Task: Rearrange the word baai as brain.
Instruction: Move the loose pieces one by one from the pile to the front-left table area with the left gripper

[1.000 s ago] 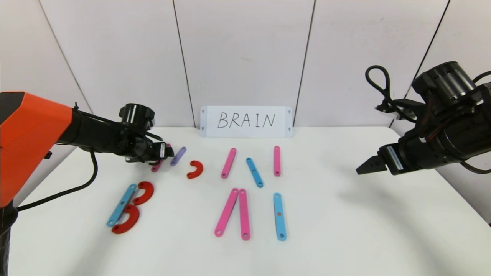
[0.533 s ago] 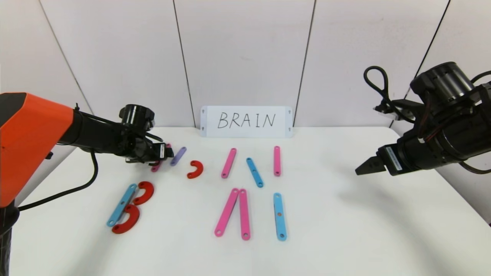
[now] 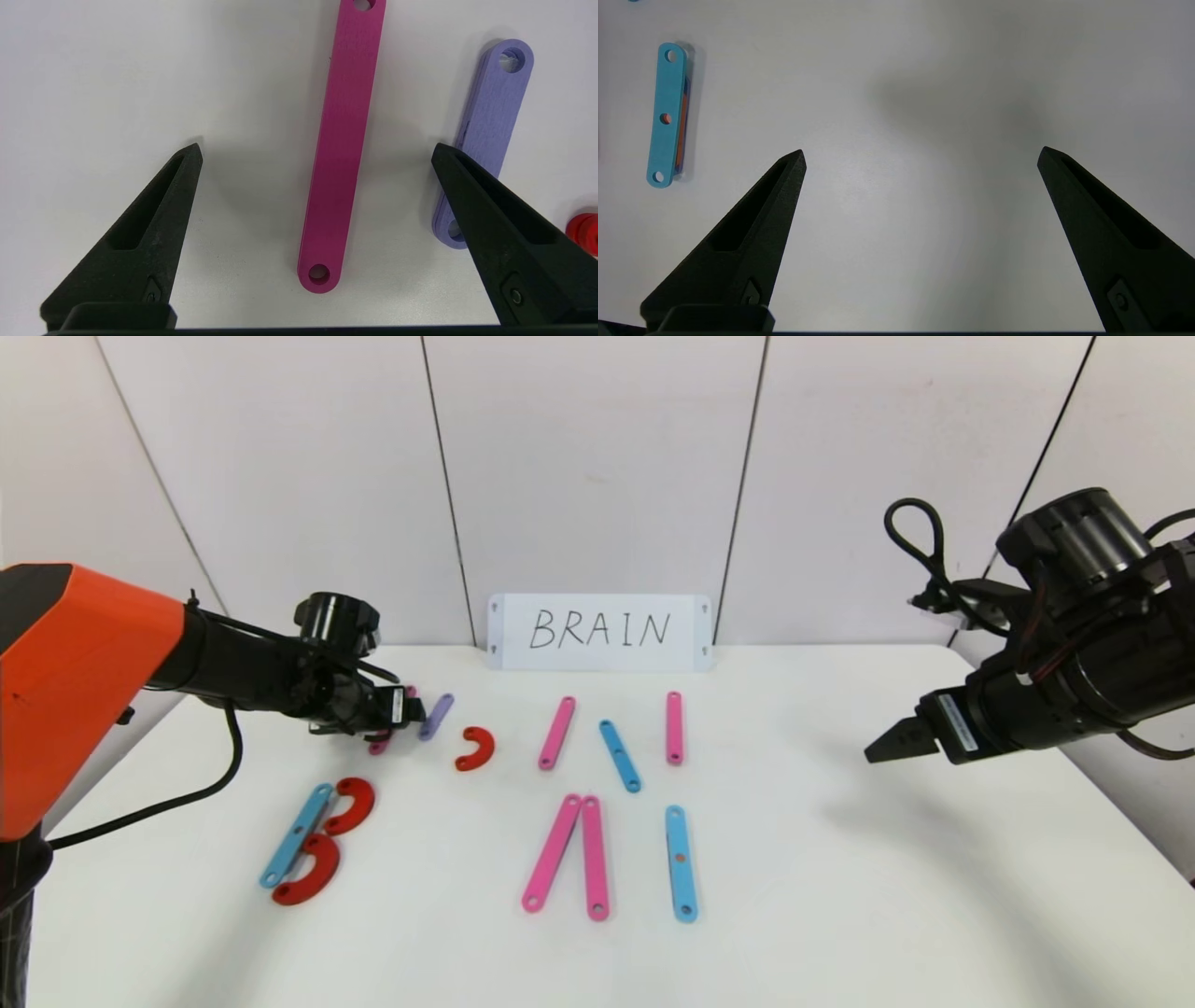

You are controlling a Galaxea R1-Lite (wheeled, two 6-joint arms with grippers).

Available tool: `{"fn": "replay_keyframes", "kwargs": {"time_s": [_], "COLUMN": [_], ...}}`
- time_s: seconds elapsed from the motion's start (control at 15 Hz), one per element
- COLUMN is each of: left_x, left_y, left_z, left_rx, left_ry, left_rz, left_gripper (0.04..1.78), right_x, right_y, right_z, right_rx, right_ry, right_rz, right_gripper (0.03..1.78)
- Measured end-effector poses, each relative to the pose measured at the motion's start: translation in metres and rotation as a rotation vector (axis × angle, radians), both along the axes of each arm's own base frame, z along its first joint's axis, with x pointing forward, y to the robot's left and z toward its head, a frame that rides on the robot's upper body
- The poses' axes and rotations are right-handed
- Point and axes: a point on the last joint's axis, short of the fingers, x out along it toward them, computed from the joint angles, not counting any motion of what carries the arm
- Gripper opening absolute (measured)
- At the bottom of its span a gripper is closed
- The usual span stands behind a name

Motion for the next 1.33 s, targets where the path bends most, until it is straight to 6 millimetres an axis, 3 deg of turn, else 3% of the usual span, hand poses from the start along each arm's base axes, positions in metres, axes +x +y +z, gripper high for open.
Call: {"fn": "replay_keyframes", "kwargs": {"time_s": [1.2,1.33], "left_x": [0.0,0.0003], "left_y": [0.0002,0.0002], "left_z": [0.0,0.0003], "left_rx": [0.001,0.001], "left_ry": [-0.001,-0.003], "left_rz": [0.0,0.0], "left_gripper": [1.72,1.65], "right_x": [0.0,0.0], "right_y": [0.0,0.0001], "right_z": [0.0,0.0], "right_rx": [0.0,0.0], "right_ry": [0.0,0.0], "right_rz": [0.0,0.001], "right_gripper": [1.74,1.74]}}
